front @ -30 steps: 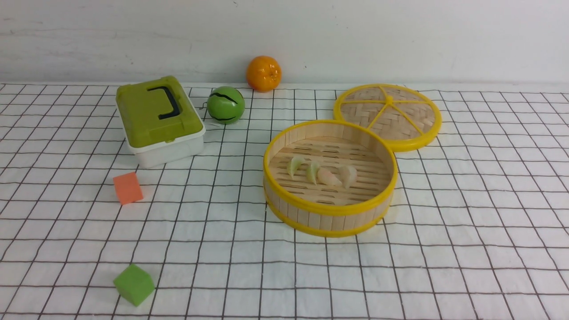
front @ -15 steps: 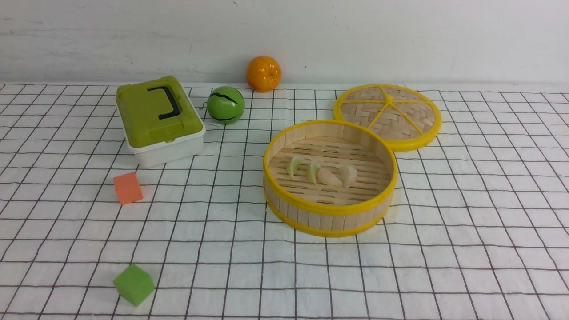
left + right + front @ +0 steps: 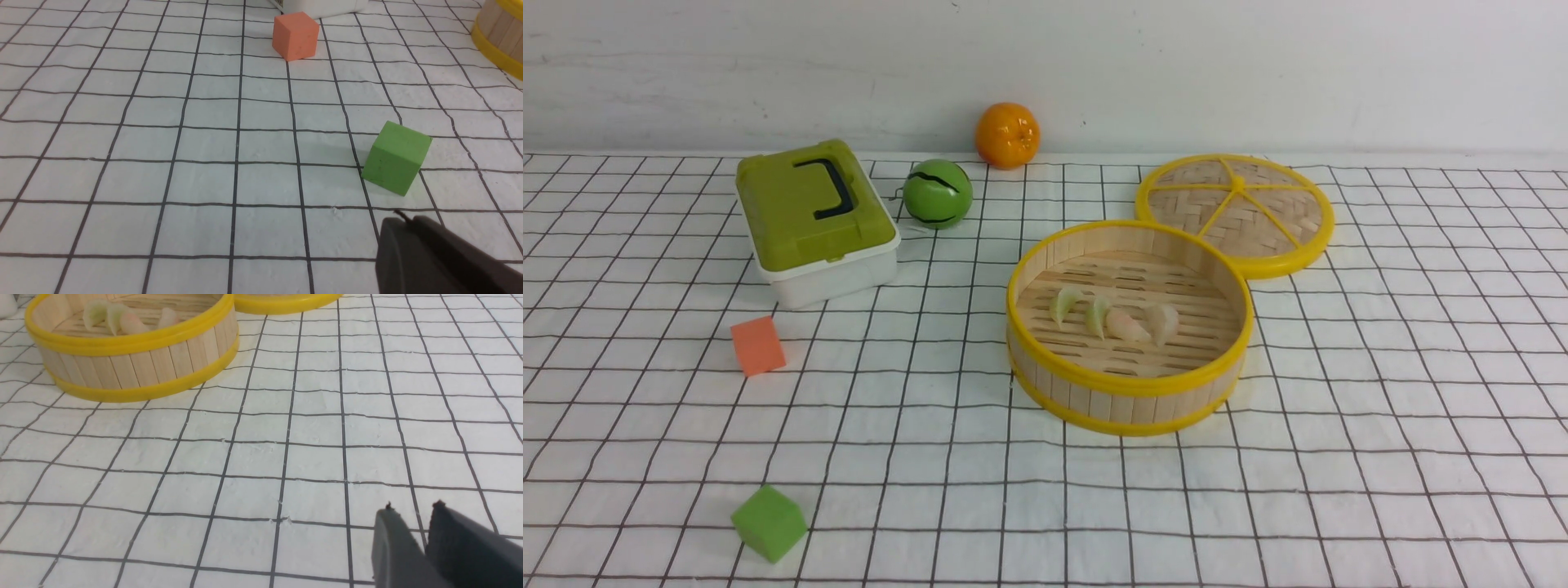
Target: Put the dumplings into the steamer on the table with the white tablecloth.
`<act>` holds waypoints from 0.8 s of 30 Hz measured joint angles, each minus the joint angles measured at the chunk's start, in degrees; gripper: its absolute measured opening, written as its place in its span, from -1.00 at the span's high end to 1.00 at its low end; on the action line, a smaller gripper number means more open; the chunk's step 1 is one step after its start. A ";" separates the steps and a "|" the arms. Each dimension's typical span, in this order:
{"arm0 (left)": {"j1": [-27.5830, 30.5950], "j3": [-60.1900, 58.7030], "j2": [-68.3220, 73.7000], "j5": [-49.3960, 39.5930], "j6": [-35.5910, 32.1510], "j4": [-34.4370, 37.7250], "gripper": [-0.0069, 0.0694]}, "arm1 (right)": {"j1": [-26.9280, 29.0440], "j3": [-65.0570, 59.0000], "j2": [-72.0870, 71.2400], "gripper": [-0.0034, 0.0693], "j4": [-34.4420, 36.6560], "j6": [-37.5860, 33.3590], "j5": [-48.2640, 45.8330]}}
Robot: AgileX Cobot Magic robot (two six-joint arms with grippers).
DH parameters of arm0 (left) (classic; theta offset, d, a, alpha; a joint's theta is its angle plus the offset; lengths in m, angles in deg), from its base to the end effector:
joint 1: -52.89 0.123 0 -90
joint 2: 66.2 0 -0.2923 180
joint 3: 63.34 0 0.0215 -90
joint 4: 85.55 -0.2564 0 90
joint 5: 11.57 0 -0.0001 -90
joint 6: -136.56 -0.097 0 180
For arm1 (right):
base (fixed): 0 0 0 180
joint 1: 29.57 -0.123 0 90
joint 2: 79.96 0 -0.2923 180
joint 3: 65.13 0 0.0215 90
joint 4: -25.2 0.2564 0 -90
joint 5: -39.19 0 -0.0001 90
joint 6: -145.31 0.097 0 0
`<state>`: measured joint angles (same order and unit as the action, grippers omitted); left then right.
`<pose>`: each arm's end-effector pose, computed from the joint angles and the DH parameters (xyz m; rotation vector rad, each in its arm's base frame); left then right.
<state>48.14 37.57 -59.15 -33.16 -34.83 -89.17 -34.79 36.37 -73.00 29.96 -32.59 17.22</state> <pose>0.0566 -0.0024 0.1680 -0.0241 1.8805 -0.0979 0.0557 0.0081 0.1711 -0.0002 1.8772 0.1701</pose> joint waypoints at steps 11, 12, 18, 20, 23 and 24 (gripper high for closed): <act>0.00 0.00 0.00 0.00 0.00 0.00 0.76 | 0.00 0.00 0.00 0.48 0.00 0.00 0.00; 0.00 0.00 0.00 0.00 0.00 0.00 0.75 | 0.00 0.00 0.00 0.48 0.00 0.00 0.00; 0.00 0.00 0.00 0.00 0.00 0.00 0.73 | 0.00 0.00 0.00 0.46 0.00 0.17 0.00; 0.00 0.00 0.00 0.00 0.00 0.00 0.73 | 0.00 0.00 0.00 0.45 0.00 0.17 0.00; 0.00 0.00 0.00 0.00 0.00 0.00 0.72 | 0.00 0.00 0.00 0.45 0.00 0.19 0.00; 0.00 0.00 0.00 0.00 0.00 0.00 0.72 | 0.00 0.00 0.00 0.44 0.00 0.19 0.00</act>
<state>48.14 37.57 -59.15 -33.16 -34.83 -89.17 -34.79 36.37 -73.00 29.96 -32.40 17.22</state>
